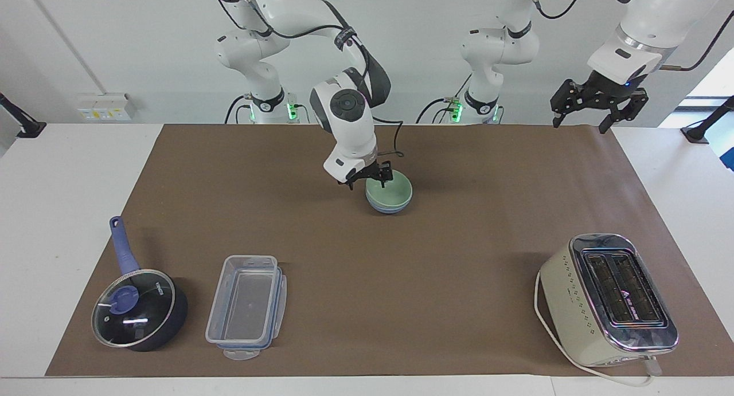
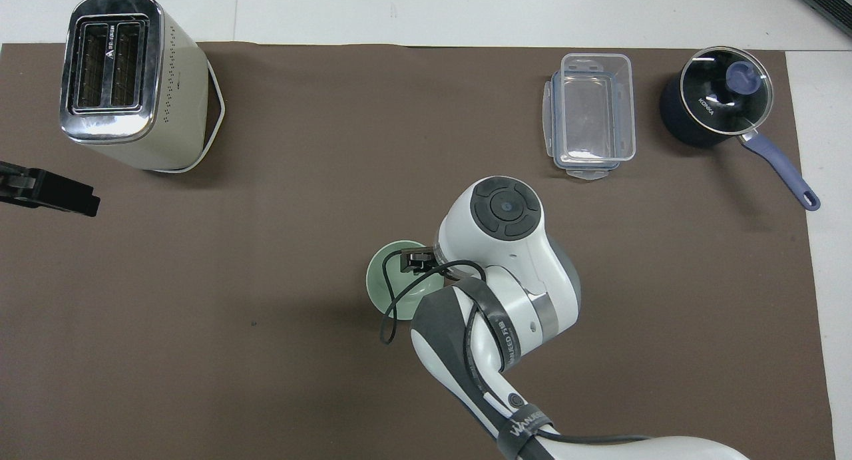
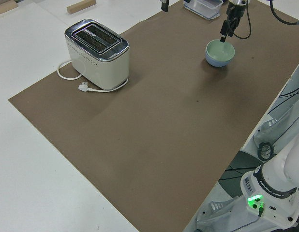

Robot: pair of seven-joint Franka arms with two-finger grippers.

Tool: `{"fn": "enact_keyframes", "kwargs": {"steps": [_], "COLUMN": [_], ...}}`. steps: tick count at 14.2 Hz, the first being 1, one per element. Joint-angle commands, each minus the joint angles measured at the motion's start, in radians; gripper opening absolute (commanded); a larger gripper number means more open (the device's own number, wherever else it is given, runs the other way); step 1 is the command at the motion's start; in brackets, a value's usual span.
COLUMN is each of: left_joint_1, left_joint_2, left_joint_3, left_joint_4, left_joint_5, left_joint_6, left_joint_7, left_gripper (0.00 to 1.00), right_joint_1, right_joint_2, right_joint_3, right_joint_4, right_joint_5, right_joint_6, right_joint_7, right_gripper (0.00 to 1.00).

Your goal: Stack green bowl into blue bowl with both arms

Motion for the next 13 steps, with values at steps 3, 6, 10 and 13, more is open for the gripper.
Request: {"fn": "enact_keyframes", "kwargs": {"steps": [3,6,10,13], "left_joint_1": [0.01,0.011,0.01,0.01], "left_joint_2": [-0.027,-0.027,-0.027,-0.027], "left_joint_3": [-0.004,-0.004,-0.004,-0.004], "left_joint_4": [-0.03,-0.03,-0.03,-0.03], "left_joint_5": [-0.013,-0.013,-0.013,-0.013], "left_joint_6": [-0.006,-0.006,-0.006,-0.006], "left_joint_7": [-0.009,-0.009,-0.009,-0.009], "left_gripper": [1.0,1.0,1.0,1.0], "right_joint_1": [-0.142,-0.225,-0.335,-0.381], "right_joint_2": [-0.106,-0.143,-0.253,-0.318], "right_joint_3": [0.004,0.003,0.003,-0.008], "right_joint_4": [0.01,0.054,0.073,0.076], "right_joint_5": [-0.167,-0.177,-0.177,-0.182], "right_joint_6": [-0.008,-0.049,-0.156,-0.207], "right_joint_7": [-0.036,-0.038,-0.076,-0.077], "right_gripper": [1.0,1.0,1.0,1.0]}}
